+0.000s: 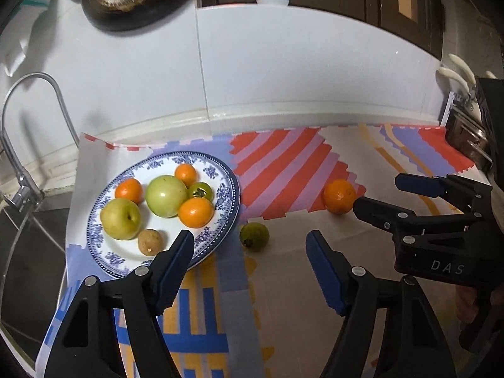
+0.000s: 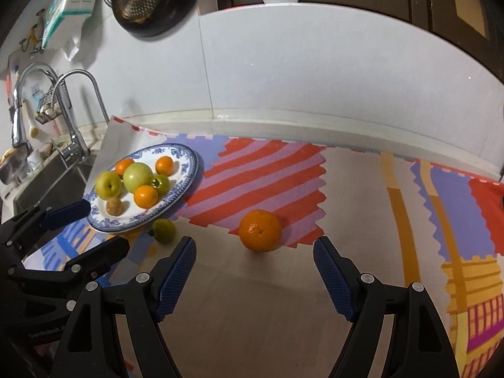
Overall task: Organize fruits
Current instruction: 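Grasp the tangerine with the right tool while the left tool grasps the green tomato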
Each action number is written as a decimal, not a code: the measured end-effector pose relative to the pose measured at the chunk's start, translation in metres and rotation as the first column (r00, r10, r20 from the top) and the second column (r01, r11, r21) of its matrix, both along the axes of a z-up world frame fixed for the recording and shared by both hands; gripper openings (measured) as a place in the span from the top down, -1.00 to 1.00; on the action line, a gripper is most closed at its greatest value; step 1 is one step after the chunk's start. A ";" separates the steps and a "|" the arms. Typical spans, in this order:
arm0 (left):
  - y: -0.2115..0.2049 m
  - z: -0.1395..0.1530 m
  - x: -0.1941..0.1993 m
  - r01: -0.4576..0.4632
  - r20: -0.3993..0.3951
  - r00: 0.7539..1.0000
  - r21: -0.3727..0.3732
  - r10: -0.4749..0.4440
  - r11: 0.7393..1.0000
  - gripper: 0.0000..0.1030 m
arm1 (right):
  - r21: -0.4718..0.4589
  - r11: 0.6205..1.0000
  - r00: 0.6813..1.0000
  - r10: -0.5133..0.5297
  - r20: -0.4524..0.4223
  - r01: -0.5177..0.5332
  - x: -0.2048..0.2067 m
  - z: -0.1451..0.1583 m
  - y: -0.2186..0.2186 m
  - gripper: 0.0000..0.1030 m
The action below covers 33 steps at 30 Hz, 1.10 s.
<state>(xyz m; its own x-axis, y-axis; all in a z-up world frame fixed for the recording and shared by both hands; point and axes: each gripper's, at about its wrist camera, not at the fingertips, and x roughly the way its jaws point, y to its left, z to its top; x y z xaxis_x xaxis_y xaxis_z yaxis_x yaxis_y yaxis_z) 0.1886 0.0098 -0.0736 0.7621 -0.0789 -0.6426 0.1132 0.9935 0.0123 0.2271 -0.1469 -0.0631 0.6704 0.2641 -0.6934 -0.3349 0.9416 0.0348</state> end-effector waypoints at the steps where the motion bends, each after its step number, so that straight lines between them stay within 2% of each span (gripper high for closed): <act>1: 0.000 -0.002 0.003 0.003 -0.007 1.000 -0.001 -0.003 1.000 -0.34 | 0.003 1.000 1.000 0.001 -0.010 -0.001 0.004 -0.004 0.000 -0.50; 3: -0.001 -0.007 0.010 0.006 -0.023 1.000 -0.004 -0.006 1.000 -0.32 | 0.008 1.000 1.000 0.000 -0.024 0.000 0.010 -0.008 0.000 -0.49; 13: -0.003 -0.029 0.032 0.029 -0.095 0.995 -0.025 -0.031 0.999 0.12 | 0.010 1.000 0.998 0.021 -0.064 -0.021 0.031 -0.027 0.007 -0.30; 20: -0.006 -0.035 0.042 0.041 -0.114 0.992 -0.022 -0.043 0.999 0.24 | 0.019 1.000 0.996 0.027 -0.088 -0.025 0.043 -0.035 0.008 -0.18; 27: -0.007 -0.039 0.049 0.051 -0.125 0.991 -0.016 -0.052 0.999 0.40 | 0.028 0.999 0.993 0.033 -0.114 -0.030 0.051 -0.043 0.008 0.04; 33: -0.007 -0.040 0.051 0.056 -0.119 0.991 -0.011 -0.057 0.998 0.43 | 0.027 0.999 0.993 0.029 -0.111 -0.027 0.050 -0.043 0.008 0.16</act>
